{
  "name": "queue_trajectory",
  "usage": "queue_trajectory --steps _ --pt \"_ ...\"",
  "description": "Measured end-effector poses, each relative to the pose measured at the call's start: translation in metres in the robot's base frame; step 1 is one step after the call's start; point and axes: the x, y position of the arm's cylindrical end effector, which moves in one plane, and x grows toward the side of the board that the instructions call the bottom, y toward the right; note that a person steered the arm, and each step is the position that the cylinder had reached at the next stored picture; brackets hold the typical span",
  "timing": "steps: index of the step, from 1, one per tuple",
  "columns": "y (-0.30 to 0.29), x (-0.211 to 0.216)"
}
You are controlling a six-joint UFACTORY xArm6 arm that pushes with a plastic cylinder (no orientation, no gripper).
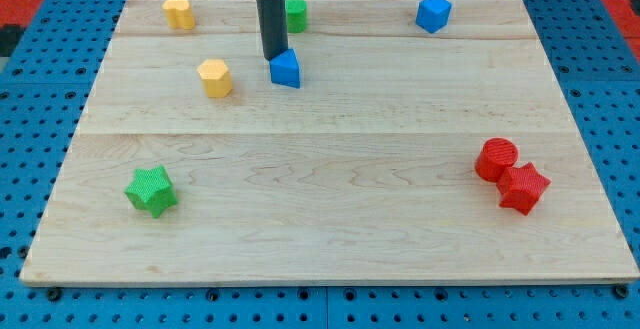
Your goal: Push the green star at center left
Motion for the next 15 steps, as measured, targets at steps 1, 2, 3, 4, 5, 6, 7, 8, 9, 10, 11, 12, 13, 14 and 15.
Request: queue_trajectory --steps 1,2,3,4,5,6,7,8,9,10,11,12,13,14,15 --pt "0.008 0.054" --pt "0.010 0.114" --pt "-0.019 0.176" --pt "-0.046 0.233" --pt "-0.105 0.233" --pt "-0.116 0.189" --pt "-0.120 0.169" --pt "-0.118 0.201" --pt "-0.143 0.167" --pt "-0.144 0.124" --pt "-0.124 0.130" --pt "-0.124 0.151" --pt "-0.158 0.117" --pt "-0.168 0.081" --pt "-0.143 0.078"
